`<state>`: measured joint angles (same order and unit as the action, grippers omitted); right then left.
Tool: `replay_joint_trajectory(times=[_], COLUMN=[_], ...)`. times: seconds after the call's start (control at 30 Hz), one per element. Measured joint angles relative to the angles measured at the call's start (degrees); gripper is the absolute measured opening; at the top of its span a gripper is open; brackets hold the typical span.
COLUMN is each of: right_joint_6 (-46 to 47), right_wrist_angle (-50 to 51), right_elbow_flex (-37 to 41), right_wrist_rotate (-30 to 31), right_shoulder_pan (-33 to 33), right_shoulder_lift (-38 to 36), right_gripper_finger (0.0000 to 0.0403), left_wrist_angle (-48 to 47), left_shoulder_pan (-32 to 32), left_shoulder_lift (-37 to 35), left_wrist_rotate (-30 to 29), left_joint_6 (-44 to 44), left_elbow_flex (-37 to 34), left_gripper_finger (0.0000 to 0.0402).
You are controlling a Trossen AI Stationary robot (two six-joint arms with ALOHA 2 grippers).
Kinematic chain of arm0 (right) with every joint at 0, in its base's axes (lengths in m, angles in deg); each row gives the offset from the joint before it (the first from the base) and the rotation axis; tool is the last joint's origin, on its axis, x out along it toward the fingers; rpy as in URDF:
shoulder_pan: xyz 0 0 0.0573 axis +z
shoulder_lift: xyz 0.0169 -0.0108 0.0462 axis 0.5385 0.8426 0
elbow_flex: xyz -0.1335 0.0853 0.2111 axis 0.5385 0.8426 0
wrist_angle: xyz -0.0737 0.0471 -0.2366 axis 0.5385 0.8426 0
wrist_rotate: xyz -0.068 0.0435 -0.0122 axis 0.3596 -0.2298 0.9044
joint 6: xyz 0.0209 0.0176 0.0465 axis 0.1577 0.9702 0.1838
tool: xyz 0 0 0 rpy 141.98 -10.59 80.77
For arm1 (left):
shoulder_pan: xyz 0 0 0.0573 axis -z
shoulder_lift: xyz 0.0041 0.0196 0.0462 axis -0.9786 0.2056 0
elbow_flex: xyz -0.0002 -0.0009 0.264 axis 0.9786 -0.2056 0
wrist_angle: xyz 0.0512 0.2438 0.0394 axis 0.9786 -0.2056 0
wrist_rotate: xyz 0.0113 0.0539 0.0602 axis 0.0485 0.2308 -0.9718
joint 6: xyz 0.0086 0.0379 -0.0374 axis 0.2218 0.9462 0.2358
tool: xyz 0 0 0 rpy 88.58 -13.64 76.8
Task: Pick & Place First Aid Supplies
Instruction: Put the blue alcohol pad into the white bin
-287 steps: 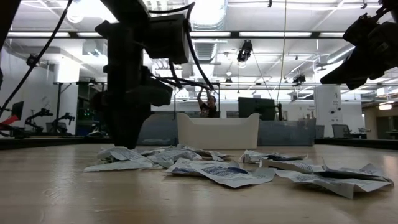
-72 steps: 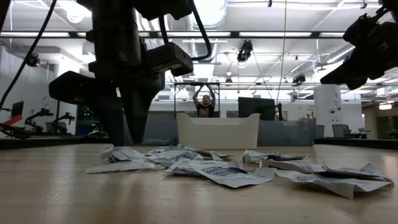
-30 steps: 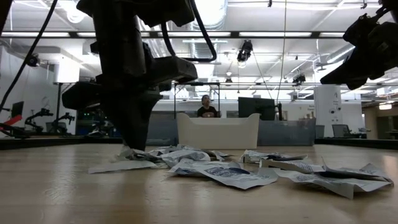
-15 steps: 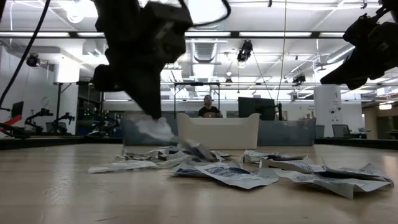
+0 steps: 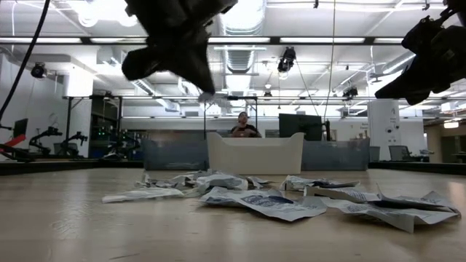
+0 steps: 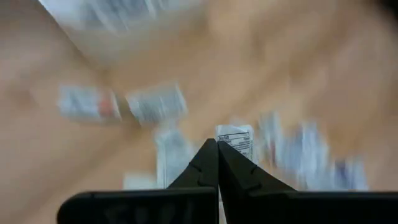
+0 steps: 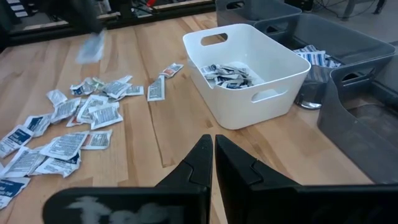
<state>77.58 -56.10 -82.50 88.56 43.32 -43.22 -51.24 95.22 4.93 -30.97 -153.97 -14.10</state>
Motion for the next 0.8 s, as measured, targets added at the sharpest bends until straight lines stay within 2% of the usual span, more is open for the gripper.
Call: replay_joint_trajectory(times=[0.07,0.17,0.37,0.57,0.8], right_joint_6=[0.00,0.00,0.00,-0.02,-0.02], right_wrist_angle=[0.00,0.00,0.02,0.02,0.08], right_elbow_flex=[0.02,0.00,0.00,0.00,0.00], right_wrist_rotate=[0.00,0.00,0.00,0.00,0.00], right_shoulder_pan=[-0.01,0.00,0.01,0.01,0.01], right_shoulder_lift=[0.00,0.00,0.00,0.00,0.00], right_gripper_finger=[0.0018,0.0018,0.0018,0.0018,0.0018], left_wrist_angle=[2.34,6.50,14.36,16.40,18.49], left_shoulder_pan=[-0.58,-2.08,-7.63,-15.26,-22.41], left_shoulder_lift=[-0.66,-0.91,-0.54,-0.51,0.71], left_wrist_rotate=[-6.59,-13.16,-19.31,-18.86,-11.67], left_joint_6=[-2.41,-3.00,-1.31,3.69,8.64], left_elbow_flex=[0.00,0.00,0.00,0.02,0.02], left_gripper_finger=[0.0000,0.0000,0.0000,0.0000,0.0000])
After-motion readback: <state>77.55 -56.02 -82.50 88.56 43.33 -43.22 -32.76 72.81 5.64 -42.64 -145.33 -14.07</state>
